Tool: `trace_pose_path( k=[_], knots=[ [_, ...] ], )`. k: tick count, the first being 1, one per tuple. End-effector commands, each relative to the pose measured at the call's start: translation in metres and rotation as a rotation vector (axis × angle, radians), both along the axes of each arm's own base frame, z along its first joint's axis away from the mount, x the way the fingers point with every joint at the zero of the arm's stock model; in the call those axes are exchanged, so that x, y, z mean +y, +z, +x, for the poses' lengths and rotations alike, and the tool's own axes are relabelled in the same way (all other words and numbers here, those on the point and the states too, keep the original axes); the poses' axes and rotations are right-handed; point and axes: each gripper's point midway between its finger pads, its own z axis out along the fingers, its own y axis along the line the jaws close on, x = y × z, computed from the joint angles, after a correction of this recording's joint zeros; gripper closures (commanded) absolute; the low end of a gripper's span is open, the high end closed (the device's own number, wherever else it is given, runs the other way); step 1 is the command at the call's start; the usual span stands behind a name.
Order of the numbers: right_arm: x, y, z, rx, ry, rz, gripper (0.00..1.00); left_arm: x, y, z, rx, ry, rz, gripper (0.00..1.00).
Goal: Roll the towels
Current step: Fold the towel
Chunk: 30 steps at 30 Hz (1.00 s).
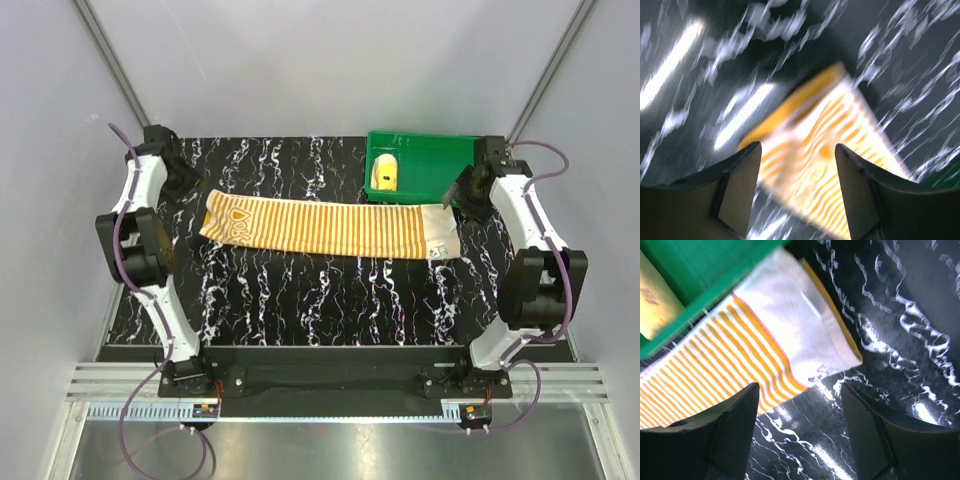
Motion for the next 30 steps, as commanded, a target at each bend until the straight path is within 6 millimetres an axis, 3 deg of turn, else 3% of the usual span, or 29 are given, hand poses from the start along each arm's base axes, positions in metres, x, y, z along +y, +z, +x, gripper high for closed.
trace_pose_path(
  k=[1,2,3,4,5,11,15,23,30],
  knots=[
    [0.023,-0.027,-0.008,-0.021,0.075,0.098,0.27,-0.009,0.040,-0.041,-0.085,-0.033,0.052,0.35],
    [0.030,-0.046,-0.021,0.020,0.090,0.132,0.27,-0.014,0.011,-0.067,-0.015,-0.034,0.037,0.35],
    [0.034,-0.053,-0.025,0.027,0.098,0.153,0.27,-0.019,0.020,-0.075,-0.051,-0.043,0.030,0.35],
    [0.041,-0.058,-0.026,0.022,0.114,0.189,0.27,-0.022,0.015,-0.079,-0.067,-0.046,0.021,0.35],
    [0.044,-0.071,-0.033,0.047,0.115,0.211,0.28,-0.029,-0.009,-0.099,-0.011,-0.053,-0.008,0.36],
    [0.053,-0.108,-0.039,0.135,0.106,0.286,0.30,-0.036,-0.050,-0.121,0.087,-0.056,-0.045,0.39],
    [0.046,-0.115,-0.046,0.146,0.086,0.284,0.31,-0.028,-0.053,-0.120,0.103,-0.029,-0.006,0.39],
    [0.013,-0.124,-0.065,0.170,0.007,0.301,0.31,-0.008,-0.042,-0.089,0.018,-0.027,0.034,0.41],
    [0.016,-0.125,-0.062,0.154,0.026,0.334,0.33,-0.011,-0.058,-0.067,-0.001,-0.035,0.001,0.42]
  ],
)
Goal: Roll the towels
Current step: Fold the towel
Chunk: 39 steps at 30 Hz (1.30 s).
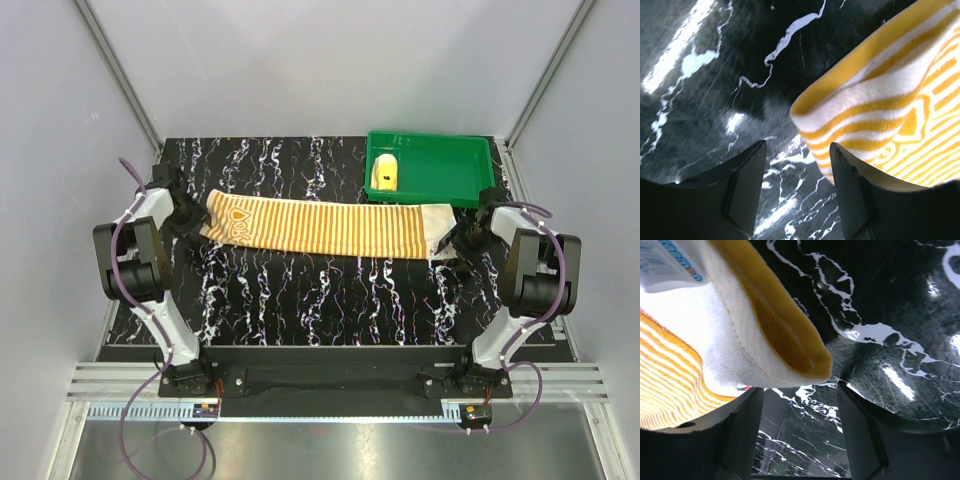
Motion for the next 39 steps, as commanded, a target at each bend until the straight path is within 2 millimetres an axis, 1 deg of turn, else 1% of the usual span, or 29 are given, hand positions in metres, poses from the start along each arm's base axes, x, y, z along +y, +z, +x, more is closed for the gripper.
trace_pose_path(
  k=[1,3,6,8,9,11,12,14,15,16,17,18,20,21,23,24,26,27,29,30,31,32,33,34,35,36,37,38,39],
  knots=[
    [0.006,0.013,0.012,-0.077,0.040,0.023,0.33,0.004,0.005,0.028,-0.073,-0.010,0.004,0.42],
    [0.005,0.012,0.013,-0.078,0.047,0.020,0.34,0.004,0.003,0.034,-0.075,-0.009,0.002,0.42],
    [0.005,0.010,0.013,-0.076,0.051,0.021,0.34,0.003,-0.006,0.035,-0.052,-0.007,0.008,0.44],
    [0.006,0.009,0.014,-0.076,0.052,0.025,0.34,0.002,-0.007,0.040,-0.051,-0.012,0.012,0.52],
    [0.006,0.008,0.013,-0.073,0.053,0.029,0.34,0.001,-0.013,0.038,-0.029,-0.011,0.010,0.58],
    [0.007,0.006,0.013,-0.071,0.054,0.032,0.35,0.002,-0.012,0.041,-0.027,-0.010,0.012,0.76],
    [0.007,0.006,0.013,-0.069,0.055,0.032,0.35,0.002,-0.015,0.039,-0.011,-0.010,0.014,0.87],
    [0.007,0.005,0.011,-0.067,0.055,0.034,0.35,0.003,-0.010,0.037,-0.005,-0.006,0.019,1.00],
    [0.008,0.005,0.011,-0.068,0.055,0.034,0.35,0.008,-0.001,0.032,-0.007,0.007,0.044,1.00],
    [0.008,0.004,0.011,-0.070,0.056,0.034,0.35,0.009,0.005,0.029,-0.009,0.015,0.055,1.00],
    [0.008,0.003,0.008,-0.063,0.052,0.036,0.35,0.011,0.008,0.021,-0.002,0.025,0.066,1.00],
    [0.009,0.003,0.008,-0.065,0.052,0.040,0.35,0.014,0.028,0.016,-0.033,0.034,0.098,1.00],
    [0.010,0.003,0.005,-0.064,0.050,0.043,0.35,0.020,0.041,0.003,-0.042,0.055,0.136,1.00],
    [0.010,0.003,0.003,-0.062,0.048,0.045,0.35,0.025,0.051,-0.012,-0.041,0.070,0.176,0.99],
    [0.011,0.003,-0.001,-0.058,0.045,0.045,0.35,0.037,0.057,-0.028,-0.030,0.101,0.213,0.94],
    [0.010,0.006,-0.002,-0.063,0.044,0.039,0.35,0.042,0.059,-0.040,-0.013,0.113,0.235,0.85],
    [0.011,0.008,-0.006,-0.067,0.043,0.041,0.35,0.054,0.062,-0.054,0.002,0.147,0.244,0.83],
    [0.011,0.013,-0.007,-0.079,0.043,0.035,0.34,0.056,0.058,-0.062,0.024,0.151,0.242,0.76],
    [0.013,0.019,-0.010,-0.094,0.043,0.043,0.34,0.060,0.058,-0.070,0.030,0.163,0.235,0.59],
    [0.016,0.028,-0.009,-0.126,0.046,0.051,0.34,0.059,0.058,-0.073,0.036,0.163,0.229,0.51],
    [0.018,0.031,-0.011,-0.138,0.049,0.058,0.33,0.058,0.056,-0.076,0.043,0.161,0.225,0.42],
    [0.019,0.036,-0.011,-0.159,0.049,0.062,0.32,0.057,0.060,-0.078,0.035,0.164,0.227,0.39],
    [0.021,0.047,-0.010,-0.198,0.053,0.066,0.32,0.056,0.062,-0.080,0.029,0.164,0.223,0.37],
    [0.022,0.050,-0.012,-0.212,0.055,0.070,0.31,0.054,0.063,-0.082,0.024,0.164,0.218,0.35],
    [0.022,0.054,-0.013,-0.227,0.057,0.065,0.30,0.051,0.070,-0.082,-0.006,0.162,0.210,0.35],
    [0.021,0.061,-0.013,-0.256,0.052,0.053,0.29,0.048,0.074,-0.078,-0.043,0.158,0.197,0.35],
    [0.021,0.061,-0.016,-0.261,0.050,0.049,0.28,0.045,0.078,-0.075,-0.075,0.148,0.184,0.35],
    [0.020,0.062,-0.017,-0.267,0.034,0.046,0.24,0.035,0.084,-0.074,-0.119,0.128,0.150,0.35],
    [0.020,0.064,-0.014,-0.289,0.033,0.044,0.23,0.032,0.091,-0.066,-0.179,0.116,0.141,0.35]
  ],
)
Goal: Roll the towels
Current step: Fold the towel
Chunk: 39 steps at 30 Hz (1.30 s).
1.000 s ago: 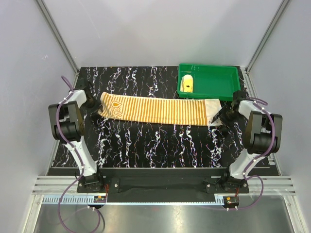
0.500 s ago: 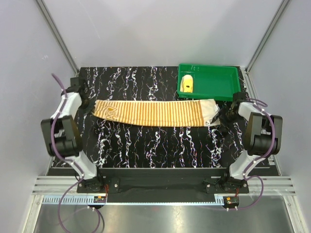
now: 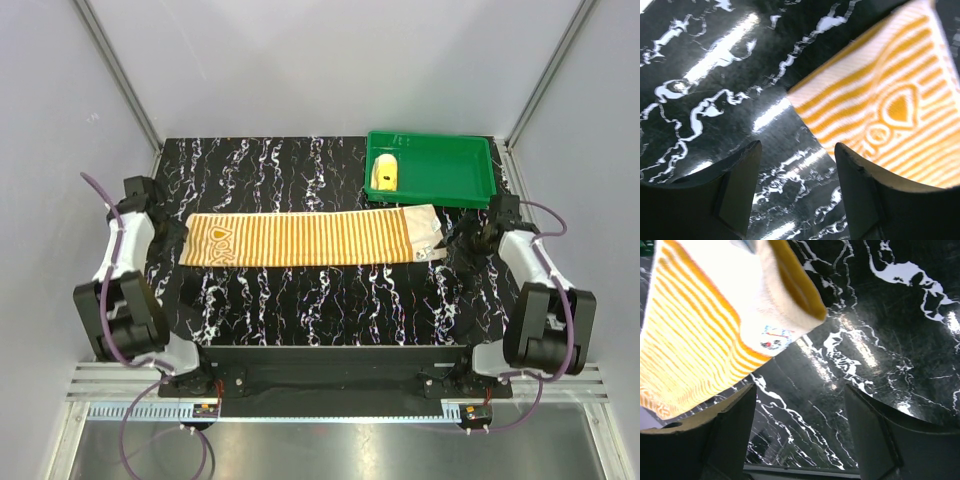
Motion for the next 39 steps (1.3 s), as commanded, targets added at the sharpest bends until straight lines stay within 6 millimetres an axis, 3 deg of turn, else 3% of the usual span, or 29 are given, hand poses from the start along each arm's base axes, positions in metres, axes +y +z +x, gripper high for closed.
trace_pose_path(
  k=[1,6,10,21,26,32,36,37,39],
  knots=[
    [0.006,0.008,0.004,-0.065,-0.004,0.025,0.22,-0.020,0.040,0.025,-0.236,-0.080,-0.026,0.35],
    [0.018,-0.015,0.016,-0.005,-0.014,0.146,0.24,-0.054,0.050,0.038,-0.313,-0.204,-0.042,0.34],
    [0.010,-0.024,0.024,0.008,-0.043,0.118,0.25,-0.081,0.042,0.036,-0.287,-0.295,-0.053,0.36],
    [-0.024,-0.040,0.047,0.027,-0.104,-0.029,0.29,-0.101,0.035,0.018,-0.288,-0.383,-0.079,0.37],
    [-0.027,-0.053,0.057,0.056,-0.104,-0.032,0.48,-0.106,0.039,0.016,-0.298,-0.405,-0.079,0.37],
    [-0.027,-0.054,0.057,0.048,-0.099,-0.032,0.86,-0.119,0.042,0.017,-0.305,-0.440,-0.078,0.38],
    [-0.022,-0.045,0.048,0.036,-0.083,-0.021,0.96,-0.138,0.052,0.016,-0.315,-0.488,-0.030,0.38],
    [-0.020,-0.045,0.043,0.041,-0.078,-0.014,0.98,-0.155,0.056,0.015,-0.321,-0.537,-0.022,0.38],
    [-0.012,-0.037,0.033,0.027,-0.065,0.017,0.99,-0.166,0.064,0.017,-0.333,-0.558,0.014,0.38]
  ],
)
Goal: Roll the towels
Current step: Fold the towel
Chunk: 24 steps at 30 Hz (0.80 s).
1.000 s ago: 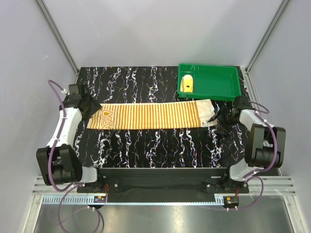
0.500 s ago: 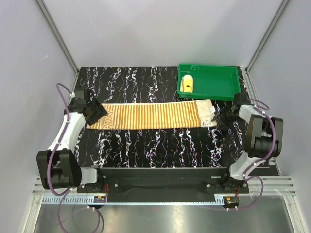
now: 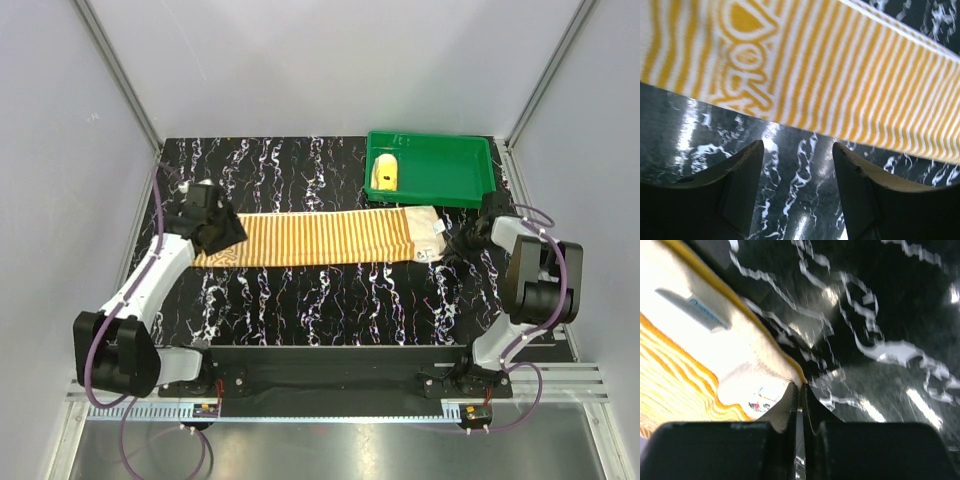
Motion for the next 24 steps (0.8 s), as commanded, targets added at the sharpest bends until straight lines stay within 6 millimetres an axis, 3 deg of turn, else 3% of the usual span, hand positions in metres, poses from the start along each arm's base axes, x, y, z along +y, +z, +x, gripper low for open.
trace_pose_path(
  k=[1,2,5,7,9,11,13,14,15,16,17,18,19,20,21,22,24],
  knots=[
    [0.007,0.020,-0.013,-0.051,0.026,0.019,1.00,-0.031,0.035,0.009,-0.110,-0.069,0.054,0.38],
    [0.014,0.030,-0.017,-0.076,0.038,0.043,1.00,-0.036,0.036,0.009,-0.113,-0.076,0.074,0.38],
    [0.030,0.033,-0.042,-0.066,0.057,0.100,1.00,-0.067,0.040,0.005,-0.114,-0.159,0.110,0.38],
    [0.039,0.027,-0.063,-0.031,0.057,0.129,1.00,-0.091,0.042,0.000,-0.120,-0.219,0.119,0.37],
    [0.045,0.029,-0.080,-0.029,0.059,0.153,1.00,-0.107,0.046,-0.002,-0.140,-0.252,0.126,0.37],
    [0.045,0.039,-0.091,-0.044,0.057,0.140,0.96,-0.136,0.045,-0.009,-0.159,-0.330,0.134,0.37],
    [0.044,0.049,-0.096,-0.067,0.063,0.122,0.51,-0.169,0.042,-0.020,-0.167,-0.425,0.156,0.36],
    [0.042,0.059,-0.100,-0.081,0.060,0.102,0.30,-0.180,0.051,-0.019,-0.190,-0.441,0.179,0.36],
    [0.040,0.071,-0.095,-0.113,0.065,0.083,0.18,-0.190,0.052,-0.022,-0.194,-0.467,0.196,0.36],
    [0.037,0.080,-0.094,-0.130,0.078,0.060,0.01,-0.211,0.042,-0.032,-0.176,-0.527,0.231,0.36],
    [0.031,0.087,-0.099,-0.119,0.067,0.023,0.00,-0.222,0.053,-0.030,-0.200,-0.535,0.253,0.36],
    [0.026,0.107,-0.091,-0.159,0.064,-0.010,0.00,-0.232,0.053,-0.032,-0.202,-0.558,0.267,0.36],
    [0.021,0.117,-0.089,-0.171,0.062,-0.039,0.00,-0.250,0.041,-0.040,-0.182,-0.607,0.298,0.36],
    [0.014,0.125,-0.093,-0.165,0.040,-0.081,0.00,-0.261,0.051,-0.038,-0.203,-0.610,0.309,0.36],
    [0.008,0.148,-0.085,-0.209,0.020,-0.114,0.00,-0.270,0.051,-0.039,-0.205,-0.622,0.318,0.36],
    [0.003,0.157,-0.083,-0.219,-0.005,-0.134,0.00,-0.283,0.039,-0.044,-0.187,-0.657,0.343,0.37],
    [-0.010,0.185,-0.078,-0.263,-0.050,-0.202,0.00,-0.305,0.047,-0.043,-0.214,-0.690,0.335,0.37]
  ],
)
